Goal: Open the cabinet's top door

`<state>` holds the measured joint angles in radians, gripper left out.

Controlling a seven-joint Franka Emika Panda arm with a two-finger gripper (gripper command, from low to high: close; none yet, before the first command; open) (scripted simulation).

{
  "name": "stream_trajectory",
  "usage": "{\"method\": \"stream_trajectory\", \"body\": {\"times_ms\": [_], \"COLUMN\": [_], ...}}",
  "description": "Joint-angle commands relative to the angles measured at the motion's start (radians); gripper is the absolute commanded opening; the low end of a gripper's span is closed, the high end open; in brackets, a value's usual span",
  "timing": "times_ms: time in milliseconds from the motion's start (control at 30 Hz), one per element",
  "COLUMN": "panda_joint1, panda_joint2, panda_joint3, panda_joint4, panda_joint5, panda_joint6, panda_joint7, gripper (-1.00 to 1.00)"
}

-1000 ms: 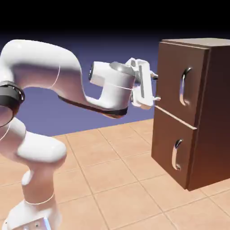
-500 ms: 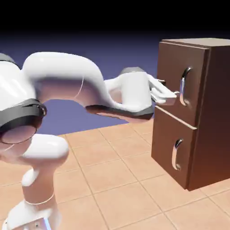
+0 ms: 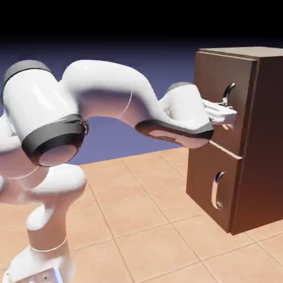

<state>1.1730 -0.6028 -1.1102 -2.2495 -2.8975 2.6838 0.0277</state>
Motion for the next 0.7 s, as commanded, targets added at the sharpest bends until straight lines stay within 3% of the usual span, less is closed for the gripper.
{"method": "stream_trajectory", "body": {"times_ms": [0,667], "panda_joint1": [-0.036,-0.761], "panda_joint2": [0.027,0.249], "panda_joint3": [0.03,0.706], "panda_joint4": [-0.008,-0.067], "panda_joint5": [0.001,0.005], "panda_joint6": [-0.002,0.012], "panda_joint7": [0.033,0.395], "gripper": [-1.0,-1.0]}}
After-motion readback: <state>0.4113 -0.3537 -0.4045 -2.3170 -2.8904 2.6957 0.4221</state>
